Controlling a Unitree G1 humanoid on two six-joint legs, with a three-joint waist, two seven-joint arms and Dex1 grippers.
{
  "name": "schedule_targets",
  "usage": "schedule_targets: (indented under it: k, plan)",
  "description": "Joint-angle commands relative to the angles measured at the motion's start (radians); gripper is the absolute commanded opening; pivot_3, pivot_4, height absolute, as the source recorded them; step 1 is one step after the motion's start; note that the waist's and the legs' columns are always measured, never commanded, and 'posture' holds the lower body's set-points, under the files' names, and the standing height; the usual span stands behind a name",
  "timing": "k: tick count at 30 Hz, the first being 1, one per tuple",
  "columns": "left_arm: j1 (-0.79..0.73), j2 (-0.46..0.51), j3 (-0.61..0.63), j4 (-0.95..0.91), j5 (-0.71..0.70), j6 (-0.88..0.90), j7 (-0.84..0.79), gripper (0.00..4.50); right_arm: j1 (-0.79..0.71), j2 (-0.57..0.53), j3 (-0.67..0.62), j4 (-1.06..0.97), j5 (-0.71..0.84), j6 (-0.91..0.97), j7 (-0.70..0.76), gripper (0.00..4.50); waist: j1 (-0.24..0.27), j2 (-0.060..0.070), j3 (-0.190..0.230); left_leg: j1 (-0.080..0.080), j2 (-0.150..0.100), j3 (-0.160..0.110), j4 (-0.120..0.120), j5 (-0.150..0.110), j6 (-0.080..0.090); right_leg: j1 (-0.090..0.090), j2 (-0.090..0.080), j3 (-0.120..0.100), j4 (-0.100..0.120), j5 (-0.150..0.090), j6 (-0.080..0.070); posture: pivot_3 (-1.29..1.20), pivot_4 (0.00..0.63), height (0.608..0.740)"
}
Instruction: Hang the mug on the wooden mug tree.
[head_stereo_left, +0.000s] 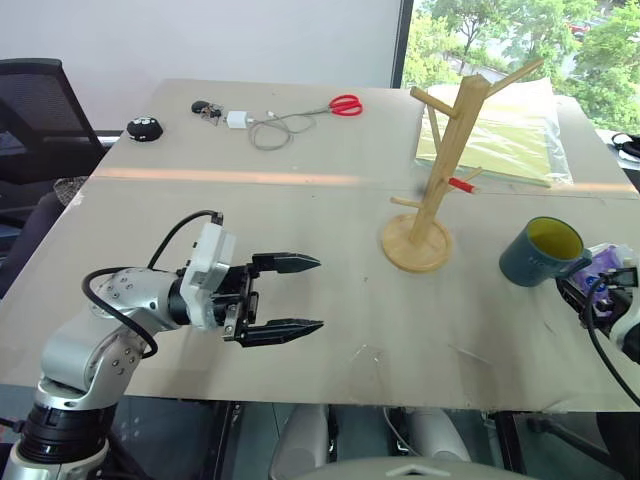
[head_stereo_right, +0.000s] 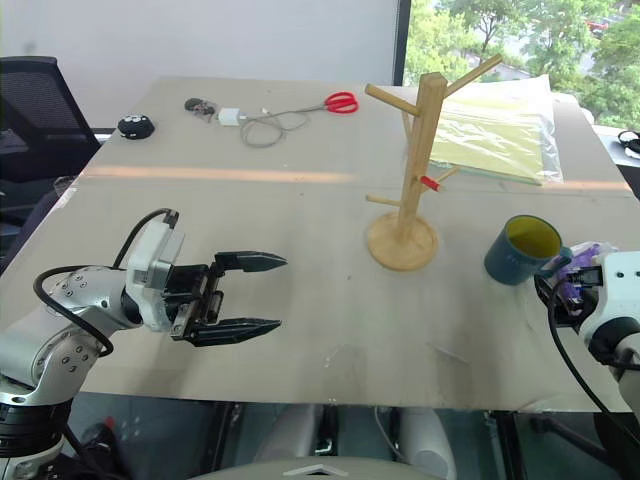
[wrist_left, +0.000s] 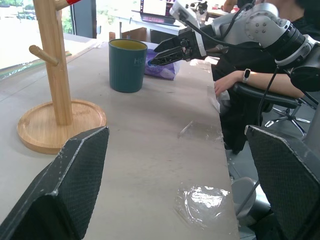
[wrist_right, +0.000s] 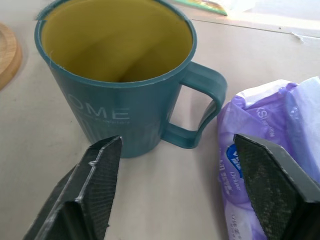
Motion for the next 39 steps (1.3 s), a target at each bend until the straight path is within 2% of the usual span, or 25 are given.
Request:
schedule_targets:
  k: [1,20,23,25,26,30,33,37,39]
  plan:
    - [-0.004,0.007,0.017,-0.034,-0.014,-0.003,0.004,4.5,-0.013,0.0,0.029,0.038,-0.043,-0.074,0.001,2.04,0.0,0.0,0.0,0.0,0.0,0.0,0.0,0.0,0.0,0.0,0.0,0.0,0.0,0.0,0.0,0.0,0.15,0.74]
    - [0.008,0.031,0.051,-0.056,-0.034,0.028,0.026,4.5,-0.098,0.041,0.113,0.29,-0.143,-0.29,0.001,2.04,0.0,0.001,0.0,0.0,0.0,0.001,0.0,0.0,0.0,0.0,0.0,0.001,0.0,0.001,0.002,0.0,0.15,0.74]
    - [0.01,0.036,0.055,-0.057,-0.037,0.028,0.027,4.5,-0.128,0.047,0.132,0.339,-0.17,-0.334,-0.008,1.16,0.0,0.001,0.0,0.0,0.0,0.001,0.0,0.0,-0.001,0.0,0.001,0.001,0.0,0.001,0.002,0.0,0.15,0.74]
    - [0.012,0.039,0.057,-0.06,-0.039,0.028,0.027,4.5,-0.155,0.051,0.147,0.381,-0.185,-0.363,-0.011,0.22,0.0,0.001,0.0,0.0,0.0,0.0,0.0,0.001,-0.001,0.0,0.001,0.001,0.0,0.001,0.002,0.0,0.15,0.74]
    - [0.011,0.041,0.058,-0.06,-0.041,0.028,0.027,4.5,-0.166,0.053,0.152,0.396,-0.19,-0.374,-0.011,0.1,-0.001,0.002,0.001,0.0,0.0,0.0,0.0,0.001,-0.001,0.0,0.001,0.001,0.0,0.001,0.002,0.0,0.15,0.74]
    - [0.005,0.039,0.067,-0.073,-0.066,0.043,0.044,4.5,-0.187,0.055,0.157,0.429,-0.198,-0.414,-0.001,0.1,0.001,0.002,0.001,0.0,0.0,0.001,0.0,0.001,-0.001,0.0,0.001,0.001,0.0,0.001,0.002,0.0,0.15,0.74]
    - [0.005,0.022,0.076,-0.086,-0.07,0.033,0.075,4.5,-0.165,0.04,0.146,0.378,-0.165,-0.439,0.057,0.1,0.001,0.002,0.001,0.0,0.0,0.001,0.0,0.002,-0.003,0.0,0.0,0.001,0.0,0.002,0.002,0.0,0.15,0.74]
    - [0.023,0.004,0.096,-0.078,-0.062,0.016,0.104,4.5,-0.076,-0.014,0.118,0.126,0.019,-0.376,0.238,0.1,0.001,0.005,0.002,0.0,0.001,0.001,0.0,0.002,-0.003,0.0,0.001,0.001,0.0,0.002,0.003,0.0,0.15,0.74]
    - [0.028,0.007,0.11,-0.048,-0.058,0.006,0.086,4.5,-0.045,-0.069,0.091,-0.012,0.101,-0.288,0.256,0.1,-0.001,0.006,0.002,0.0,0.001,0.001,-0.001,0.0,-0.001,0.0,0.001,0.002,0.0,0.002,0.003,0.0,0.15,0.74]
